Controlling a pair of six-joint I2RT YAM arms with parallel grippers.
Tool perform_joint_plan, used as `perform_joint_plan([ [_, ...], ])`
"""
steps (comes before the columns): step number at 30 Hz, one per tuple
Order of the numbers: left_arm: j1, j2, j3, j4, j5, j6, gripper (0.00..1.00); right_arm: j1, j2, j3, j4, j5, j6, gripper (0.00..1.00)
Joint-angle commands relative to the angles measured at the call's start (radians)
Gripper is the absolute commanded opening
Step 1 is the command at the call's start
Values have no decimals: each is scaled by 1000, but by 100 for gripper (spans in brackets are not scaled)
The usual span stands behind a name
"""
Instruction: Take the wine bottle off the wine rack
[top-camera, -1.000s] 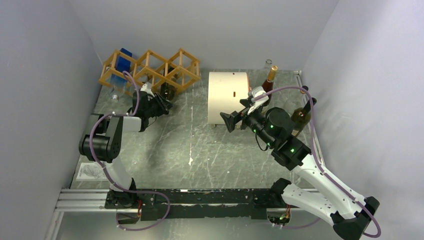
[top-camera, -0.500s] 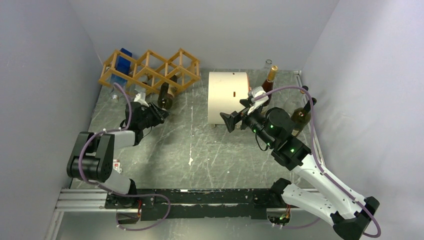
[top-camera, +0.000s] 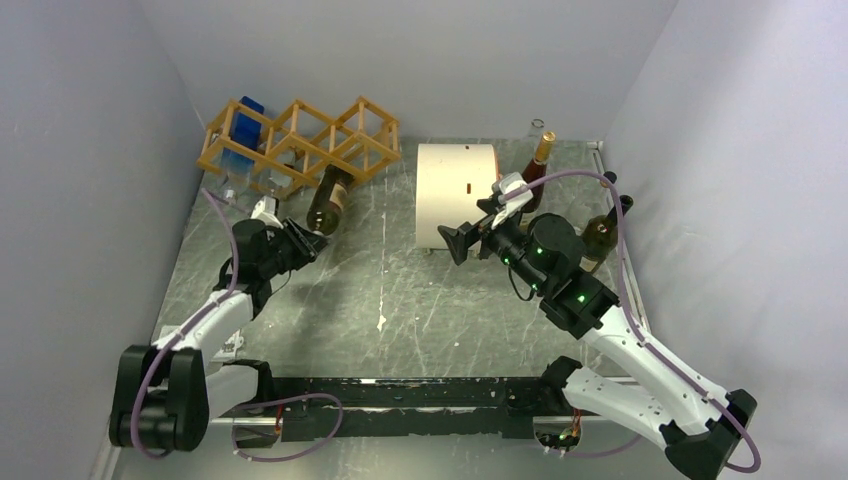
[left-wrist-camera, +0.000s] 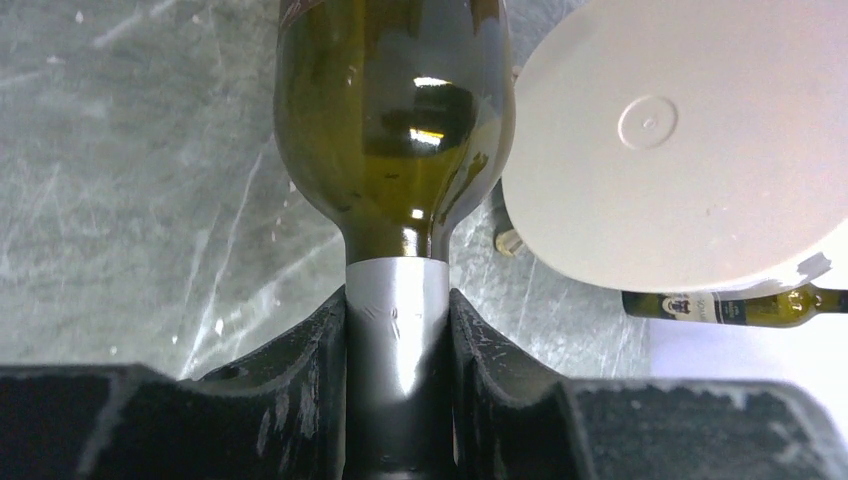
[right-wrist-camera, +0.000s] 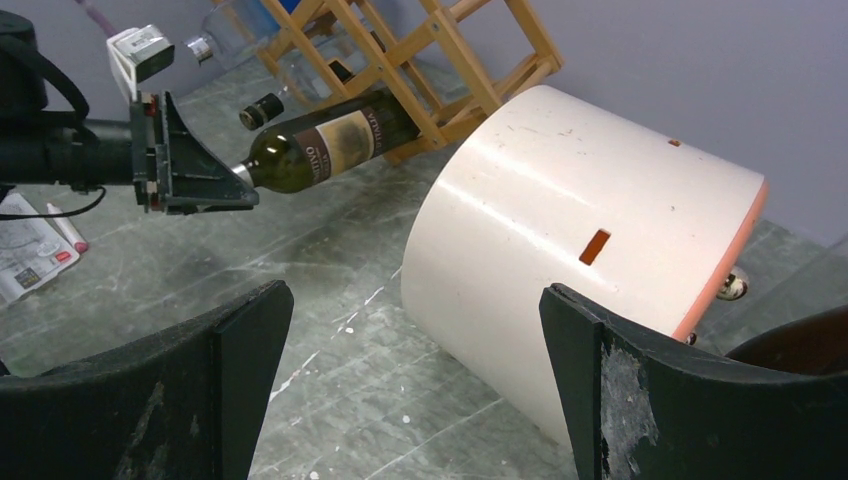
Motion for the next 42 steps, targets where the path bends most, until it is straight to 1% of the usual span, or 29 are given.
perform_joint_plan([
  [1, 0, -122, 11, -36, 56, -14, 7, 5, 9, 32, 26, -17, 5, 100],
  [4, 0, -174, 12, -136, 66, -42, 7, 6, 28, 51, 27, -39, 20, 100],
  [9, 0, -262, 61, -327, 81, -39, 7, 23, 72, 84, 33, -62, 36, 100],
  [15, 0, -342, 124, -532, 78, -13, 7, 98, 150, 141, 49, -74, 36, 100],
  [18, 0, -381, 147, -617, 78, 7, 7, 136, 183, 150, 57, -60, 29, 100],
  [22, 0, -407, 175, -709, 84, 45, 7, 174, 220, 209, 44, -56, 11, 100],
  [25, 0, -390, 188, -711, 89, 80, 7, 175, 198, 175, 78, 36, 62, 100],
  [27, -1, -356, 218, -683, 97, 121, 7, 176, 183, 132, 107, 149, 73, 100],
  [29, -2, -295, 316, -727, 27, 176, 7, 174, 196, 142, 85, 201, 79, 100],
  [32, -2, -179, 437, -745, 24, 255, 7, 174, 240, 199, 53, 187, 74, 100],
  [34, -2, -146, 476, -759, 24, 275, 7, 173, 247, 217, 52, 170, 80, 100],
  [38, -2, -163, 458, -727, 14, 281, 7, 173, 222, 188, 77, 164, 60, 100],
  [42, -2, -136, 504, -816, 44, 323, 7, 174, 212, 198, 48, 180, 10, 100],
])
